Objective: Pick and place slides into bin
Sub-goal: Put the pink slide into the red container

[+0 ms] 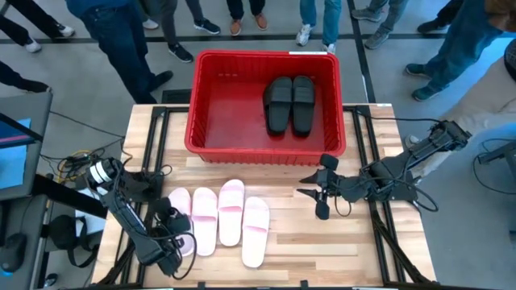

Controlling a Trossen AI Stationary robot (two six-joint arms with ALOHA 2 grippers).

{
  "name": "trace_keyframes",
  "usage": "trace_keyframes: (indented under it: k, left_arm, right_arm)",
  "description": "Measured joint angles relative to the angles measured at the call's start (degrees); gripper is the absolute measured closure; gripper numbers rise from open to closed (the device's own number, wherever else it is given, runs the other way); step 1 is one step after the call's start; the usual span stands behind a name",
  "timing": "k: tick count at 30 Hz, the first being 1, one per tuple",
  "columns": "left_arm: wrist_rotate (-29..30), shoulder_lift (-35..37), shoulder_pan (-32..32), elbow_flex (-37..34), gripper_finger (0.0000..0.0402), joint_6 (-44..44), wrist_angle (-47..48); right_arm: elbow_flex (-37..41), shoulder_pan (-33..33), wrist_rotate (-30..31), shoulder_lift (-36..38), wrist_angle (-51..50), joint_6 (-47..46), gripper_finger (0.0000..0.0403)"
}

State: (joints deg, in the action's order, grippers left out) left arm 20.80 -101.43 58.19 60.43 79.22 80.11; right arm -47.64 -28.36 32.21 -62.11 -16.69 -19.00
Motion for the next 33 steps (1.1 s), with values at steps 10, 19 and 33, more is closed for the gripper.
trace_keyframes:
  k: [10,19,33]
  left_arm:
    - [0.0,0.0,0.0,-2.1,0.0267,0.9,-1.0]
    - [0.5,0.0,-0.5,-3.4,0.0288,0.9,-2.1]
    - [1.0,0.0,-0.5,-2.2,0.0397,4.7,2.2]
  right_arm:
    - [0.0,0.0,0.0,0.0,0.0,-0.5,0.0285]
    - [0.0,0.0,0.7,0.0,0.0,-0.8,0.0285]
    - [0.0,0.0,0.9,0.0,0.0,-1.2,0.0285]
